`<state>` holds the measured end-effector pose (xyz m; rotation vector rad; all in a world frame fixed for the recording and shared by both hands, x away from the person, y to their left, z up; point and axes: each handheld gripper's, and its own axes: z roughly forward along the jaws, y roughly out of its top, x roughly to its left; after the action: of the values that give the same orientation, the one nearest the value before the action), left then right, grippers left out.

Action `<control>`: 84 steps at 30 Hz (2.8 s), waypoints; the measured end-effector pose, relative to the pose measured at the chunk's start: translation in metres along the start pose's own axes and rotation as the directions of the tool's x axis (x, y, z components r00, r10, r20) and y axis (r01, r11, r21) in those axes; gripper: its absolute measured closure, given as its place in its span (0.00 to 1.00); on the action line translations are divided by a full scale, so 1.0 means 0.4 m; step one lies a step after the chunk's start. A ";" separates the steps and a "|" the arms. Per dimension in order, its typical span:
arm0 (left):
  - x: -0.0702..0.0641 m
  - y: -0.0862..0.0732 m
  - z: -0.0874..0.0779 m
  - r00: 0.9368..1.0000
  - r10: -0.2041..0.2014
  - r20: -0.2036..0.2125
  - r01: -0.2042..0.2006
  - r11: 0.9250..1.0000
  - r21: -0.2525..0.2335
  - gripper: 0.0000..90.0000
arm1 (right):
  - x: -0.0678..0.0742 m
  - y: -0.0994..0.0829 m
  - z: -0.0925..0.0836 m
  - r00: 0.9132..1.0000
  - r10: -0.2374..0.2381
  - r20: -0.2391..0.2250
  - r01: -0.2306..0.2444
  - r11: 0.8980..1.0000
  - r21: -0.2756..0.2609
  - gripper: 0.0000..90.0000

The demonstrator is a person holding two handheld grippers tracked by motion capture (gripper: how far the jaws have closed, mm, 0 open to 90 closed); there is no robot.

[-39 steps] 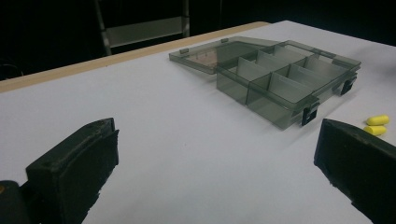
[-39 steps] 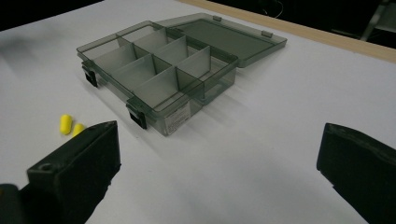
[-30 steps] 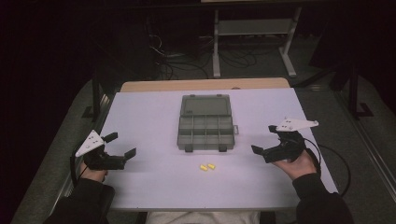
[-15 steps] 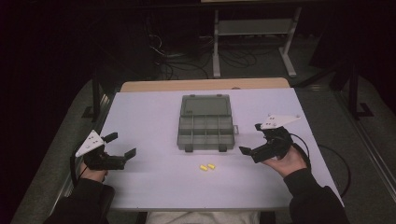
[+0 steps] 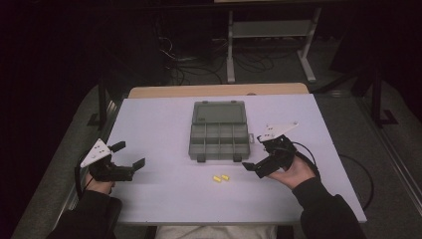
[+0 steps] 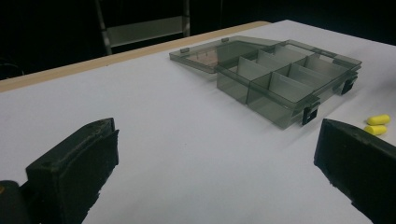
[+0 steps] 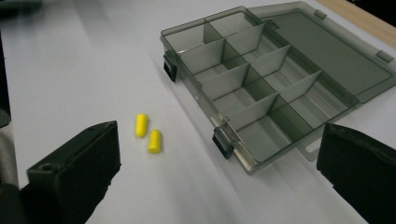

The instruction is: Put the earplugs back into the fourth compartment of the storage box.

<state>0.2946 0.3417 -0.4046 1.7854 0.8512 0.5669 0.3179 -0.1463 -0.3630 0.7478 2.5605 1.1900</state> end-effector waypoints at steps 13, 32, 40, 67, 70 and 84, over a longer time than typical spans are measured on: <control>0.000 0.000 0.000 1.000 0.000 0.001 0.000 1.000 0.000 0.00 | 0.022 0.034 0.065 0.998 -0.045 -0.052 0.048 0.997 0.063 0.00; 0.000 0.000 0.000 1.000 0.001 0.003 -0.001 1.000 -0.001 0.00 | 0.081 0.052 0.172 0.983 -0.108 -0.146 0.132 0.977 0.170 0.00; 0.000 0.000 0.000 1.000 0.000 0.006 0.000 1.000 -0.003 0.00 | 0.094 0.044 0.205 0.975 -0.121 -0.186 0.161 0.962 0.218 0.11; 0.000 0.000 0.001 1.000 0.001 0.008 -0.001 1.000 -0.003 0.00 | 0.082 0.015 0.260 0.976 -0.116 -0.185 0.170 0.935 0.311 0.72; 0.000 0.000 0.001 1.000 0.001 0.007 -0.001 1.000 -0.003 0.00 | 0.081 0.013 0.263 0.974 -0.119 -0.194 0.177 0.931 0.320 0.78; 0.000 0.000 0.001 1.000 0.001 0.009 -0.001 1.000 -0.003 0.00 | 0.068 0.025 0.238 0.975 -0.091 -0.202 0.148 0.945 0.292 0.88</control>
<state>0.2949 0.3414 -0.4047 1.7848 0.8430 0.5604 0.3364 -0.0647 -0.4167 0.5486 2.9425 0.8723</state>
